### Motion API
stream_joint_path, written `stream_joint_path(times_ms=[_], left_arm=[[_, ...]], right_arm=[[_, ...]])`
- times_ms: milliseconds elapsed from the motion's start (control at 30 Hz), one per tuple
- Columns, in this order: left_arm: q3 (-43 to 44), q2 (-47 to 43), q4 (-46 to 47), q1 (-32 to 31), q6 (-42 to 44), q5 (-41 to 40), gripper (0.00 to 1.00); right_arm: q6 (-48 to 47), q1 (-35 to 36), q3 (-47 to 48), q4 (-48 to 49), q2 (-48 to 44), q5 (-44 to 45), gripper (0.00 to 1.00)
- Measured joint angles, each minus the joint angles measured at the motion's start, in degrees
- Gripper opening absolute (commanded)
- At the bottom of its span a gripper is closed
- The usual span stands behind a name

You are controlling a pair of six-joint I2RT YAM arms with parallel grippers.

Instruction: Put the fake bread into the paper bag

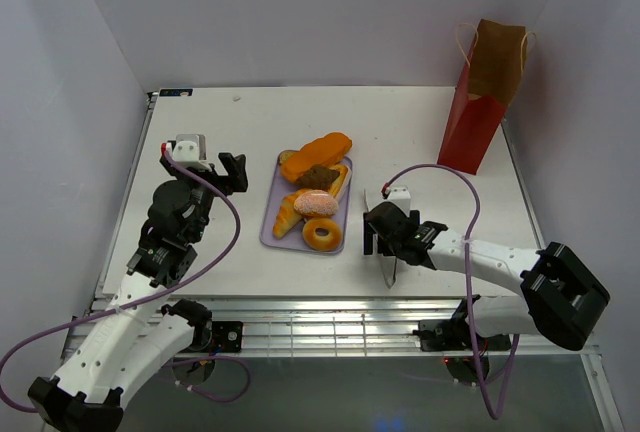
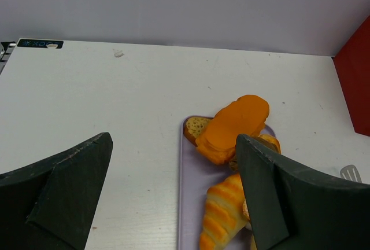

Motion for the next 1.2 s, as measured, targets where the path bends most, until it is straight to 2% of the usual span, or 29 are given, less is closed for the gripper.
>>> stream_joint_path(times_ms=[567, 667, 833, 1033, 1200], left_arm=[[0.0, -0.04, 0.0, -0.44, 0.0, 0.42, 0.98], [0.0, -0.22, -0.04, -0.44, -0.02, 0.39, 0.98], [0.0, -0.37, -0.02, -0.44, 0.0, 0.39, 0.98], [0.0, -0.39, -0.02, -0.48, 0.0, 0.39, 0.98], [0.0, -0.39, -0.02, -0.48, -0.02, 0.39, 0.98]], right_arm=[[-1.68, -4.0, 0.0, 2.01, 2.32, -3.32, 0.95], [-2.58, -4.33, 0.0, 2.4, 3.5, -4.13, 0.9], [-2.99, -4.76, 0.0, 3.34, 3.89, -4.76, 0.9], [-3.28, -5.57, 0.0, 4.0, 3.98, -5.84, 1.0], [-3.63, -6.34, -0.02, 4.37, 4.33, -6.58, 0.93]])
